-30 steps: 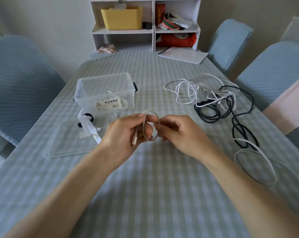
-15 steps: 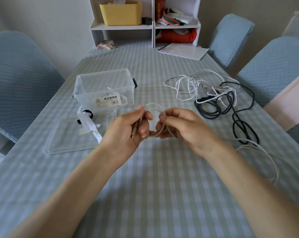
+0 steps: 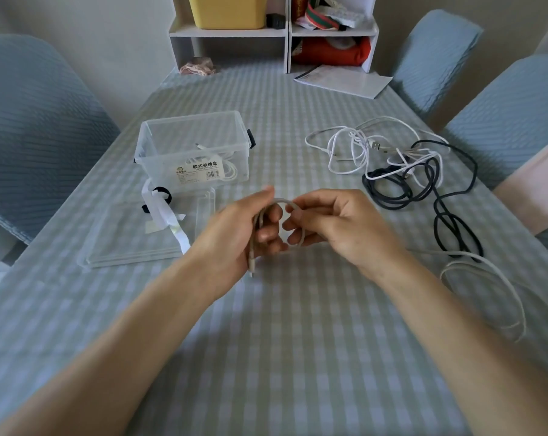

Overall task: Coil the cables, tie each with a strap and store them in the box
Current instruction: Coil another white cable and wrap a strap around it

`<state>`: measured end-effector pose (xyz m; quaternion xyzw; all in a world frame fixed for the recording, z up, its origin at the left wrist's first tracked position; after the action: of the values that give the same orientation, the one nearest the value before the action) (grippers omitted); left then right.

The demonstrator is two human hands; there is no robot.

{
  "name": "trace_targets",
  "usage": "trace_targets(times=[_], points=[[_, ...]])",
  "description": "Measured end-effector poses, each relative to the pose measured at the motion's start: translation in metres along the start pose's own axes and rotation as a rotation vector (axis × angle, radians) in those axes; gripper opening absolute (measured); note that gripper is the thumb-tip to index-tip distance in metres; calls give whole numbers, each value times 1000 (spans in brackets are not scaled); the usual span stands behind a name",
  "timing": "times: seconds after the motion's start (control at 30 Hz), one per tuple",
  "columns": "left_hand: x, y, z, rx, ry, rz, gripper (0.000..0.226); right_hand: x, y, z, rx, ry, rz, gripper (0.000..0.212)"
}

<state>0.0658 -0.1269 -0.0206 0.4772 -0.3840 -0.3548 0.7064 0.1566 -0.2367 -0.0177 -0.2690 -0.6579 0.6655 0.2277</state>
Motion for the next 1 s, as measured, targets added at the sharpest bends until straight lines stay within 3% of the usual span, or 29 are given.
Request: trace_targets(times=[0.17, 0.4, 0.5, 0.7, 1.0], points=[[-5, -2, 2, -46, 0, 106, 40, -3, -1, 0, -14, 37, 123, 5], [-4, -6, 5, -162, -12, 156, 40, -17, -1, -3, 14, 124, -17, 14], [-4, -8, 5, -180, 5, 158, 42, -19, 2, -2, -6, 142, 48, 14], [-16, 1, 4, -89, 133, 292, 39, -3, 5, 3, -15, -38, 328, 13], [-16, 3, 2, -8, 134, 537, 34, 6, 12, 4, -107, -67, 454, 12]])
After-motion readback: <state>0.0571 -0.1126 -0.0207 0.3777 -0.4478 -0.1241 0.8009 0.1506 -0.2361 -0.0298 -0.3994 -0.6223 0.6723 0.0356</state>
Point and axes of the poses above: each hand's wrist, its own z-axis away from the middle knuckle, its own x-axis out of the palm, y = z × x, the point moved 5 cm from there along -z, towards the middle knuckle, and after that the axes turned 2 degrees about -z, right-handed, at the moved point
